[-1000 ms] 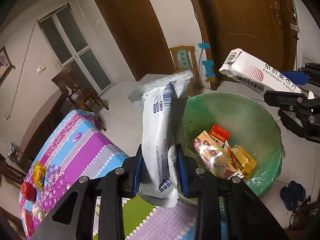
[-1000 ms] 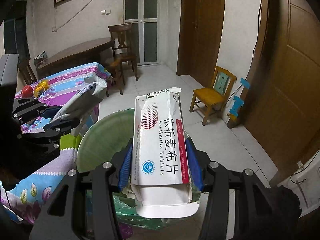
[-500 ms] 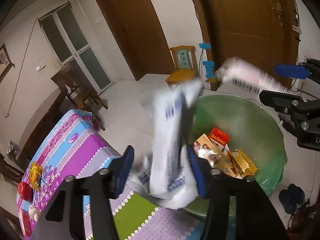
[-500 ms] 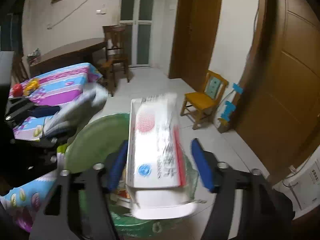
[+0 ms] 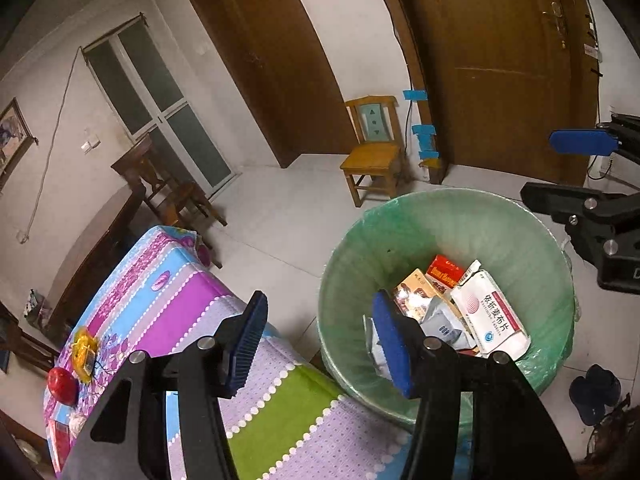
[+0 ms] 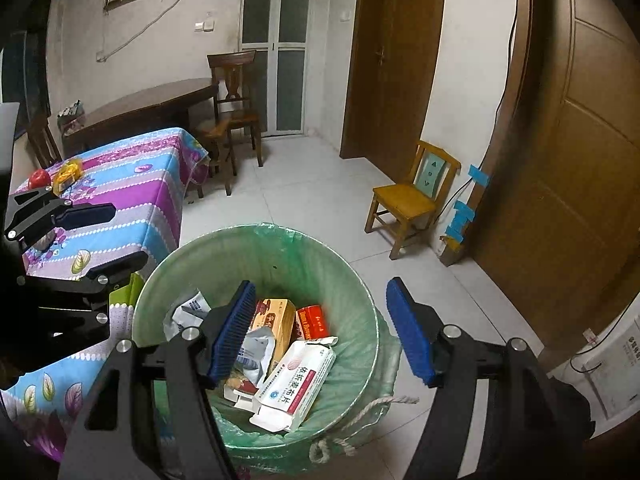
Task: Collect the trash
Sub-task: 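Move both tools back over the table toward the remaining trash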
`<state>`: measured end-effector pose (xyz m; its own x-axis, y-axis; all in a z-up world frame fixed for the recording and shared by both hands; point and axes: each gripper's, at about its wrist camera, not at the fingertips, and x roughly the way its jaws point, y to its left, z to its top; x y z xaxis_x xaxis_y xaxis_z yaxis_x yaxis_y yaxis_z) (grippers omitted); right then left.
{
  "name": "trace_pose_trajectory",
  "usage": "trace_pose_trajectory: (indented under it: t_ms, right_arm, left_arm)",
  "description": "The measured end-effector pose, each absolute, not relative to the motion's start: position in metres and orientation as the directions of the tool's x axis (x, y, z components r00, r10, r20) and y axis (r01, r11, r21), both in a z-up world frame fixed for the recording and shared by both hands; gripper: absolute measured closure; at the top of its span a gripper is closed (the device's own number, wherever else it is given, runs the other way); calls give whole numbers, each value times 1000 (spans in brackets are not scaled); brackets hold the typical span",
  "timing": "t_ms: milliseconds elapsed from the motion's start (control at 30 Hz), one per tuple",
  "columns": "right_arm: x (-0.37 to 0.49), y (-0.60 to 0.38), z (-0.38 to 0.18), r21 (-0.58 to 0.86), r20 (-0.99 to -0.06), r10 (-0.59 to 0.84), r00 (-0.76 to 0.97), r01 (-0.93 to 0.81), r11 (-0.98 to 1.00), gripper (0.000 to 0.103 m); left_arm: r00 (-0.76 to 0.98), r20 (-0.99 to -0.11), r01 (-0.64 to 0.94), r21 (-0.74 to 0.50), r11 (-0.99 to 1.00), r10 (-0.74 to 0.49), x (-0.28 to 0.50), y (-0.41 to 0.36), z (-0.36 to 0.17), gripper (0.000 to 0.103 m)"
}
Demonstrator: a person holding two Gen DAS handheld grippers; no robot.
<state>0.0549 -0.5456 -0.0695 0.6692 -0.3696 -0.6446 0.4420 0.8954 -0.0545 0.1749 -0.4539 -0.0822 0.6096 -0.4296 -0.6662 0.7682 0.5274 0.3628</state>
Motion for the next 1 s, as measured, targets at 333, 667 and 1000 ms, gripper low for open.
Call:
trace_pose_trajectory:
  t_ms: [333,667,1000]
  right_arm:
    - [52,-531,-63,-57,-583,-390,713,444,894,38]
    - [49,-478,-53,-59,-410,-418,811,434,899,38]
    - [56,-388,-50,-130,-170,-382,909,363,923,27]
  left_arm:
    - [640,-648,735,361,574,-413,174,-429,-80,44]
    - [694,-625,639,302,708,-359,189,-343,-83,37]
    - [729,-618,535,245,809,-295,187,-250,-88,32]
